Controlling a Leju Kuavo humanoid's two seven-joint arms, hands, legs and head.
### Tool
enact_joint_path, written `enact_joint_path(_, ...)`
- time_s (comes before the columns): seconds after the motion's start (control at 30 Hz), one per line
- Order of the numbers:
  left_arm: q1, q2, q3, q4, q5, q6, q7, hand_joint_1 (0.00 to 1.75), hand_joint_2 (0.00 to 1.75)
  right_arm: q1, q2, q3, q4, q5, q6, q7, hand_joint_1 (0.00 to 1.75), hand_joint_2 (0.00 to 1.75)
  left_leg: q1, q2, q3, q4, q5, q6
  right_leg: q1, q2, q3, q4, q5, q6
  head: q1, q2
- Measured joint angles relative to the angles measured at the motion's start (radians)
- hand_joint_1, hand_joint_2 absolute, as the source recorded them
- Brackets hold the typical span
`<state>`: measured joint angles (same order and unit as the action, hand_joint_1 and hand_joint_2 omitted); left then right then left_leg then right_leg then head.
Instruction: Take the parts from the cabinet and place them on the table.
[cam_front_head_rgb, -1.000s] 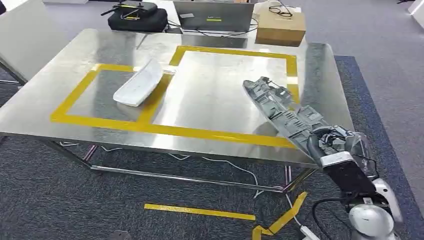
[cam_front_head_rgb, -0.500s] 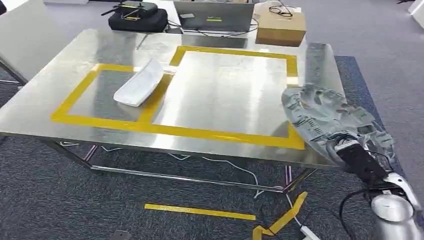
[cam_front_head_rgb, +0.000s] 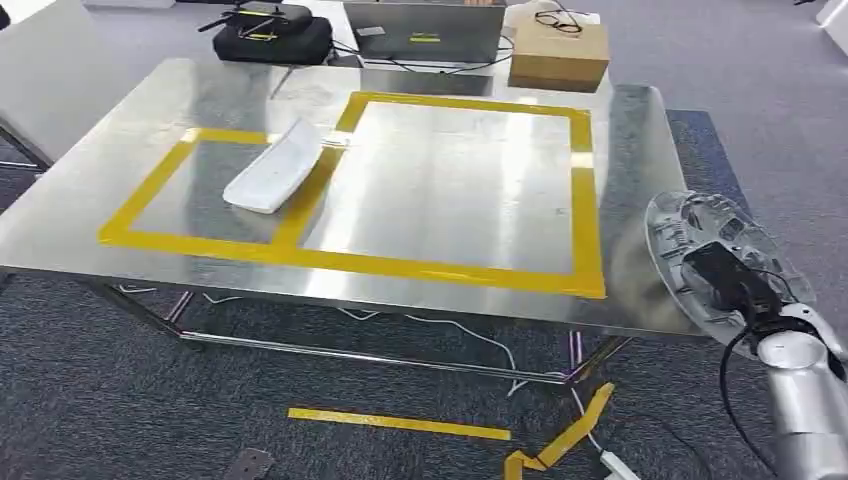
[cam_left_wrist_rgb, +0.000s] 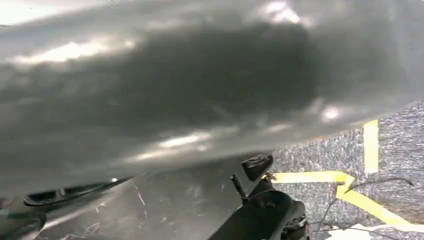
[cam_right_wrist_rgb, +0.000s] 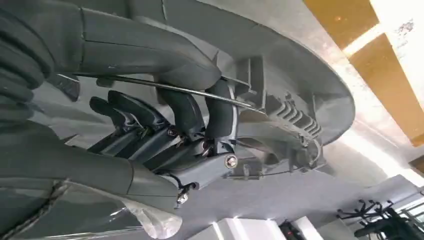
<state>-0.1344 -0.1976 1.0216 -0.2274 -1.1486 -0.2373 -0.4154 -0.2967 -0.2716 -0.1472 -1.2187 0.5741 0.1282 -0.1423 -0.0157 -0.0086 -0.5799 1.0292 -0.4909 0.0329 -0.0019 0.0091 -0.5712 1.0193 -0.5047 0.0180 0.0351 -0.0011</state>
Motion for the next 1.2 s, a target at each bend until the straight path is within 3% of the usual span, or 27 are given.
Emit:
enact_joint_path(0.2, 0.000, 0.000, -0.010, 0.000, -0.002, 0.001, 0.009, 0.00, 0.00, -0.051, -0.002, 0.011, 0.032, 0.005, 0.002, 0.002, 1.75, 1.75, 0.000, 0.000, -0.001, 0.000, 0.000, 0.000, 0.000, 0.000, -0.001, 0.000, 0.000, 0.000, 0.000, 0.000)
enact_joint_path(0.67, 0.001, 0.001, -0.015, 0.000, 0.005, 0.003, 0.014, 0.00, 0.00, -0.104, -0.039, 0.027, -0.065, -0.013, 0.046, 0.031, 1.75, 1.75, 0.000, 0.000, -0.002, 0.000, 0.000, 0.000, 0.000, 0.000, -0.001, 0.000, 0.000, 0.000, 0.000, 0.000)
enact_joint_path(0.87, 0.001, -0.002, -0.016, 0.000, 0.005, 0.002, 0.022, 0.00, 0.00, -0.185, -0.052, 0.100, -0.116, 0.018, 0.104, 0.067, 1.75, 1.75, 0.000, 0.000, -0.001, 0.000, 0.000, 0.000, 0.000, 0.000, -0.001, 0.000, 0.000, 0.000, 0.000, 0.000)
enact_joint_path(0.97, 0.000, -0.003, -0.019, 0.001, 0.005, 0.001, 0.026, 0.00, 0.00, -0.224, -0.056, 0.156, -0.116, 0.034, 0.109, 0.079, 1.75, 1.75, 0.000, -0.001, -0.001, 0.000, 0.000, 0.000, 0.000, -0.001, -0.001, 0.000, 0.000, 0.000, 0.000, 0.000)
enact_joint_path(1.2, 0.000, -0.005, -0.023, 0.001, 0.005, 0.000, 0.027, 0.00, 0.00, -0.256, -0.064, 0.200, -0.116, 0.034, 0.108, 0.079, 1.75, 1.75, 0.000, -0.001, -0.002, 0.000, 0.000, 0.000, 0.000, -0.001, -0.001, 0.000, 0.000, 0.000, 0.000, 0.000)
